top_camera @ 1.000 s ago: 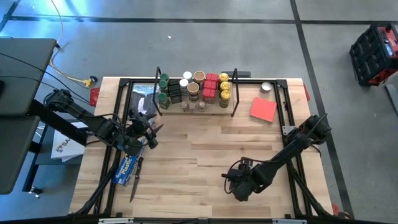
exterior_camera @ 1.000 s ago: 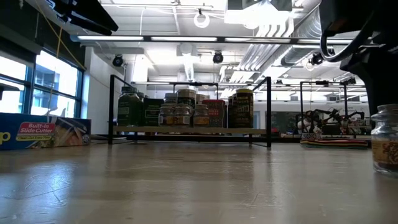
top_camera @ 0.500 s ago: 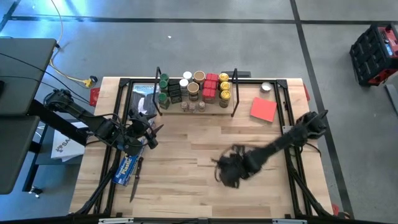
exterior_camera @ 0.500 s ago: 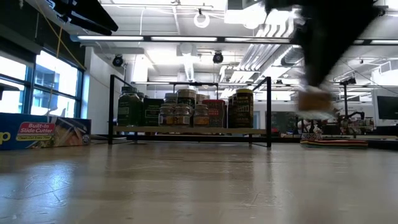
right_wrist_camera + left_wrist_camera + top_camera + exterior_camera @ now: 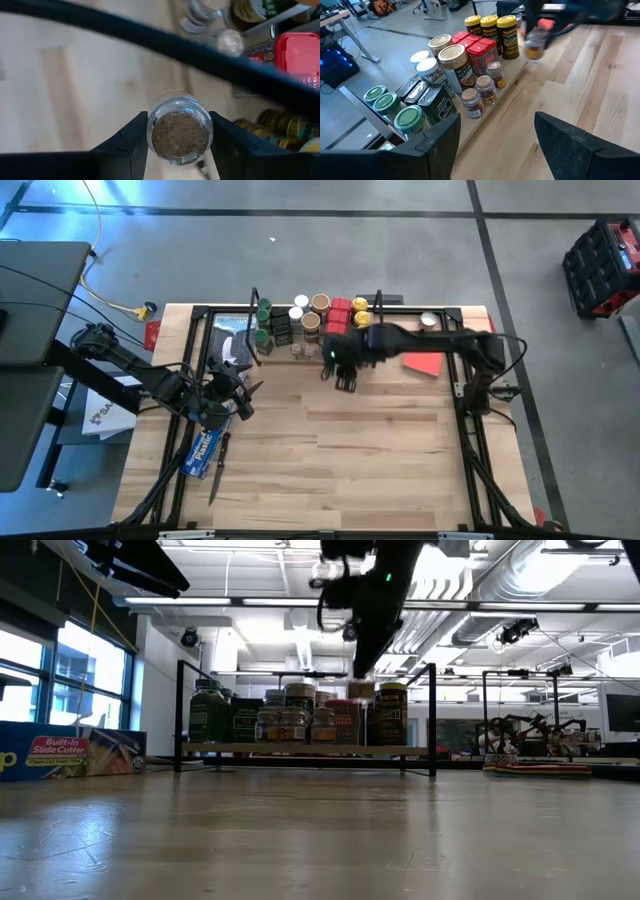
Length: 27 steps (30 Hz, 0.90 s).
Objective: Shelf spices
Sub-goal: Put the brown seasoning bottle on the shelf and align it with the other brown seasoning bottles
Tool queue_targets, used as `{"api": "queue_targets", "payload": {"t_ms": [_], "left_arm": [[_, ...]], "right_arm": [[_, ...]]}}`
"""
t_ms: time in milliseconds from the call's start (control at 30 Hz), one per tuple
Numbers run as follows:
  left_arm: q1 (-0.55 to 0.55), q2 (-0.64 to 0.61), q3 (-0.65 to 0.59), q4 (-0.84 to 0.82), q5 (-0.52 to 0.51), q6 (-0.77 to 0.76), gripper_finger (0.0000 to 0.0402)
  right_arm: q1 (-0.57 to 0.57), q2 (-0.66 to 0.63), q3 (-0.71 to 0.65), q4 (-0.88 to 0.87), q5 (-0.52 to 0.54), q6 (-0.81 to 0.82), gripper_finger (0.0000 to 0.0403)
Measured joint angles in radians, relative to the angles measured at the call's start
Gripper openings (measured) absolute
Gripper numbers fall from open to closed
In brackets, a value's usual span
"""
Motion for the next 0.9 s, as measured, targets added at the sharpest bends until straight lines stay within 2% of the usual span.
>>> {"api": "queue_targets", "payload": {"t_ms": [100,300,533,900], "left_arm": [[0.0,0.0,0.0,-0.001,0.001,0.0,0.025],[0.0,0.0,0.0,-0.001,0.001,0.0,0.025],[0.0,0.0,0.0,-0.001,0.009,-0.002,0.025],[0.0,0.0,0.0,0.002,0.012,-0.007,0.025]], "right_arm": [[-0.065,0.036,0.0,0.037,-0.03,-0.054,0.0162],[-0.12,0.097,-0.001,0.082,-0.029,-0.115,0.0162],[-0.133,0.14,-0.001,0.113,0.027,-0.141,0.0172],[-0.159,0.143,-0.001,0.141,0.026,-0.135,0.0177]]}}
